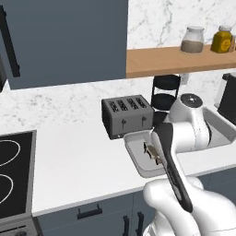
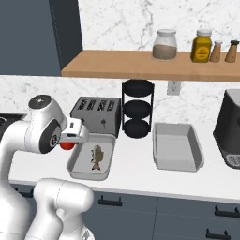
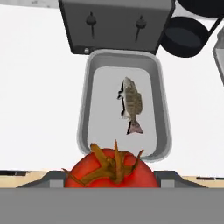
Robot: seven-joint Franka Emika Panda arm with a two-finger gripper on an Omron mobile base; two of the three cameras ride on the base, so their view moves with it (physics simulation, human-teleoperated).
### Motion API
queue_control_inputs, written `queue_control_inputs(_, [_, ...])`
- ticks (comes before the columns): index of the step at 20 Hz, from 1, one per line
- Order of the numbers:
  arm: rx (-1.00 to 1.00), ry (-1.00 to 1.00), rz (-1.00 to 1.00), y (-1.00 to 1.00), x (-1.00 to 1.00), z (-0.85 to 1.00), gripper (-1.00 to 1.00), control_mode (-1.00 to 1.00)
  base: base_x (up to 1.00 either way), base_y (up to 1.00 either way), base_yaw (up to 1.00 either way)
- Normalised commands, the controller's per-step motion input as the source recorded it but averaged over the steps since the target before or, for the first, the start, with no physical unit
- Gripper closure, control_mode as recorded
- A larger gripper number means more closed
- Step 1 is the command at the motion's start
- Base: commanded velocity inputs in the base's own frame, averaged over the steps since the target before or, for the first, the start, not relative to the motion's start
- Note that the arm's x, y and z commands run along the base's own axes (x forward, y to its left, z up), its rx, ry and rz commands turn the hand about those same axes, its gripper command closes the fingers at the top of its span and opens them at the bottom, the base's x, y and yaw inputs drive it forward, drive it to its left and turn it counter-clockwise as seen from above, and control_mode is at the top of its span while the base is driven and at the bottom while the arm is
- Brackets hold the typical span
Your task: Place one tomato and one fish in each tupperware on the nearby counter, to pack two identical lunches.
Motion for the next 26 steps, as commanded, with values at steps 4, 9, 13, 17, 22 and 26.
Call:
queue_control_inputs(4, [-0.02,0.06,0.00,0.15,1.00,-1.00,1.00,-1.00,0.00,0.00,0.00])
queue_control_inputs(9, [0.00,0.14,0.00,0.00,1.00,-0.92,1.00,-1.00,0.00,0.00,0.00])
queue_control_inputs(13, [0.02,0.05,0.00,0.00,0.76,-0.64,1.00,-1.00,0.00,0.00,0.00])
queue_control_inputs(17, [0.00,0.05,0.00,0.02,0.59,-0.51,1.00,-1.00,0.00,0.00,0.00])
queue_control_inputs(22, [0.00,0.02,0.00,0.03,0.25,-0.23,-1.00,-1.00,0.00,0.00,0.00])
queue_control_inputs(26, [0.00,0.02,-0.01,0.00,0.00,0.00,-1.00,-1.00,0.00,0.00,0.00])
